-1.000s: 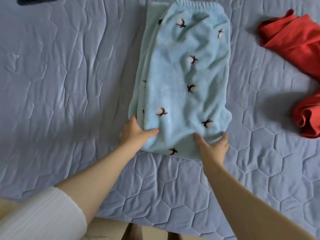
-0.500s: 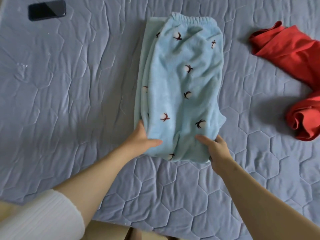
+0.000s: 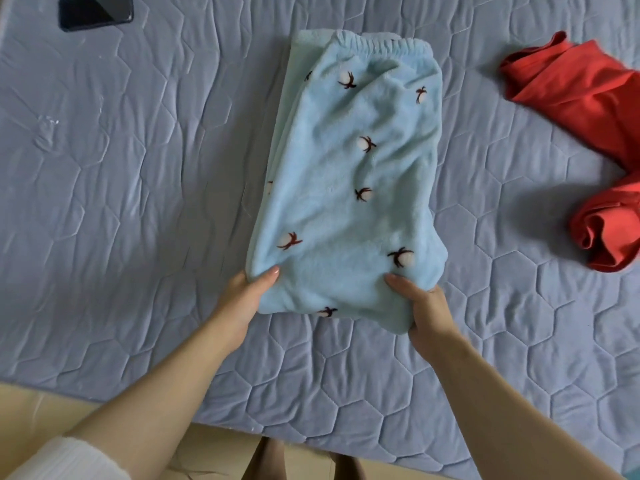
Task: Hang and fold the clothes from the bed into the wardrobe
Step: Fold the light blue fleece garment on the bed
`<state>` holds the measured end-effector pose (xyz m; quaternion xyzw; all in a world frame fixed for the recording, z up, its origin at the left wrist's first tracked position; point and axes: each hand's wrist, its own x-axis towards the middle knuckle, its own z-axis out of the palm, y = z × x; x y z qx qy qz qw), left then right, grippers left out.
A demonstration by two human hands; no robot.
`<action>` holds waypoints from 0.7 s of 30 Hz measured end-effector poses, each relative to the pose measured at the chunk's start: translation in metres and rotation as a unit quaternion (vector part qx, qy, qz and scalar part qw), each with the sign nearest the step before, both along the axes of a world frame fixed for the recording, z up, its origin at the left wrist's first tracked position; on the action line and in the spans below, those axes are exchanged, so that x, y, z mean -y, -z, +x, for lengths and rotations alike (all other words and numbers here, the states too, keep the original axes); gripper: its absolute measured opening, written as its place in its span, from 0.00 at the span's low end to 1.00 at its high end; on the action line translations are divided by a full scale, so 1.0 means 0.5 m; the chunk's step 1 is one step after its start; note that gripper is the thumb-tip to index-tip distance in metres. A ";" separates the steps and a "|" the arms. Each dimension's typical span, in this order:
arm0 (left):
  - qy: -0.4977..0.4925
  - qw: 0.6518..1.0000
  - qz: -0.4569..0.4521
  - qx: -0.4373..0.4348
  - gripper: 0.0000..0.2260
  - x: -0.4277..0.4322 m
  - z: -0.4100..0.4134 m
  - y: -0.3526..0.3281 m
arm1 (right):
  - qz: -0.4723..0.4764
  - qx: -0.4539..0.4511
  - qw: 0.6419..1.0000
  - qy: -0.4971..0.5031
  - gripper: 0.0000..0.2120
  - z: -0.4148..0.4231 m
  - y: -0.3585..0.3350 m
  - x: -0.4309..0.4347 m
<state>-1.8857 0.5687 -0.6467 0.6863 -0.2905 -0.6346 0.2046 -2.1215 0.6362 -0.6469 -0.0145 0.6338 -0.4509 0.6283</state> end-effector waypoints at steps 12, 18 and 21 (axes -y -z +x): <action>0.037 0.984 0.150 0.086 0.06 -0.229 0.086 -0.060 | 0.194 0.004 0.973 -0.127 0.17 0.080 -0.045 -0.221; 0.075 0.974 0.189 0.094 0.12 -0.230 0.088 -0.070 | 0.266 -0.041 0.957 -0.107 0.14 0.081 -0.053 -0.265; 0.107 0.978 0.134 0.117 0.20 -0.154 0.063 -0.046 | 0.246 -0.137 0.955 -0.096 0.15 0.050 -0.043 -0.199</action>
